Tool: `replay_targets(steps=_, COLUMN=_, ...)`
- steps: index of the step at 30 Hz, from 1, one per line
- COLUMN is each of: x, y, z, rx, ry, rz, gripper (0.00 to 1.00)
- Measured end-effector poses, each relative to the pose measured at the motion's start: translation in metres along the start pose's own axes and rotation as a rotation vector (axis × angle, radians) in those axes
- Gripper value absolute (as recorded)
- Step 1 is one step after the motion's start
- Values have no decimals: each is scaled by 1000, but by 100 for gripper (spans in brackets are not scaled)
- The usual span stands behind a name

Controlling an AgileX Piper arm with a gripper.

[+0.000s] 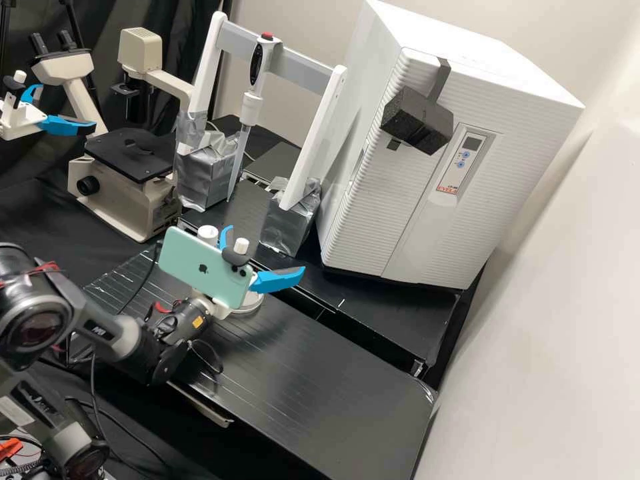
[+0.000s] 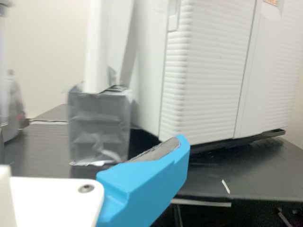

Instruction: Open the lid

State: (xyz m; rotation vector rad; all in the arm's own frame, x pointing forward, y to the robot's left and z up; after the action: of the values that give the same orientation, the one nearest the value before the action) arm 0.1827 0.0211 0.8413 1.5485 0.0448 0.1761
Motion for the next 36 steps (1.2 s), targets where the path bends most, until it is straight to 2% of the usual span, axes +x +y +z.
replay_targets(steps=6, x=-23, y=0, z=3, rx=-20, ry=0, rz=-16, gripper=100)
replay_targets(steps=11, x=-24, y=1, z=4, rx=-33, ry=0, rz=-19, gripper=100)
replay_targets(steps=14, x=-24, y=1, z=2, rx=-26, ry=16, rz=-30, gripper=100)
replay_targets(steps=23, x=-26, y=-3, z=3, rx=-46, ry=21, rz=-89, gripper=100)
replay_targets(steps=31, x=-27, y=-8, z=7, rx=-38, ry=-13, rz=-154, gripper=100)
replay_targets(steps=36, x=-24, y=-14, z=12, rx=-20, ry=-26, rz=-191, gripper=100)
